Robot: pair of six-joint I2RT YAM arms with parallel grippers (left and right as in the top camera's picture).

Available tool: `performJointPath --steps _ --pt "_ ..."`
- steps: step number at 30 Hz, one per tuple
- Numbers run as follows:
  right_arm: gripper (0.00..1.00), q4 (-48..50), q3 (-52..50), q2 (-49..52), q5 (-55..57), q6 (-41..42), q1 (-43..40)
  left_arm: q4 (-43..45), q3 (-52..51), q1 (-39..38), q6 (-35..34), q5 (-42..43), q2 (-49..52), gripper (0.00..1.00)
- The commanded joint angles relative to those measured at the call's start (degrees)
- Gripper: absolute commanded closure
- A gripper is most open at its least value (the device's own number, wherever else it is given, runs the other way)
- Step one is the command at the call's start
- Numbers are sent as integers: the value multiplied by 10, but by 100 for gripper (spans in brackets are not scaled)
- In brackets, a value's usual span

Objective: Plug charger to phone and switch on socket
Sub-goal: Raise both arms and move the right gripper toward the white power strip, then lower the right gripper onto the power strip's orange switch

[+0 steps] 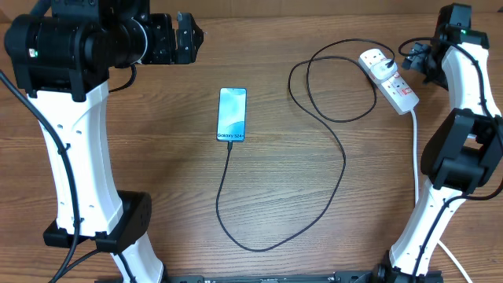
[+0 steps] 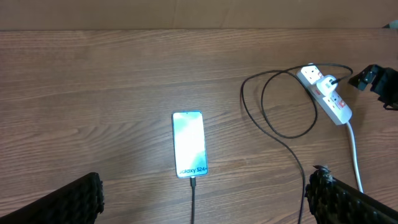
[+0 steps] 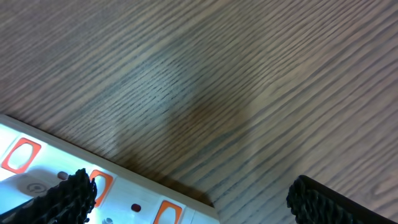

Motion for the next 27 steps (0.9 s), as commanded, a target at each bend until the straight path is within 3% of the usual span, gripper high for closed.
performJointPath --steps 1,8,27 --pt "0 5 -2 12 -17 4 -1 -1 -2 -1 0 -5 3 0" --pt "0 5 -2 25 -76 4 -1 -1 -2 -1 0 -5 3 0" --pt "0 0 -3 42 -76 6 -7 -1 -2 -1 0 -5 3 0"
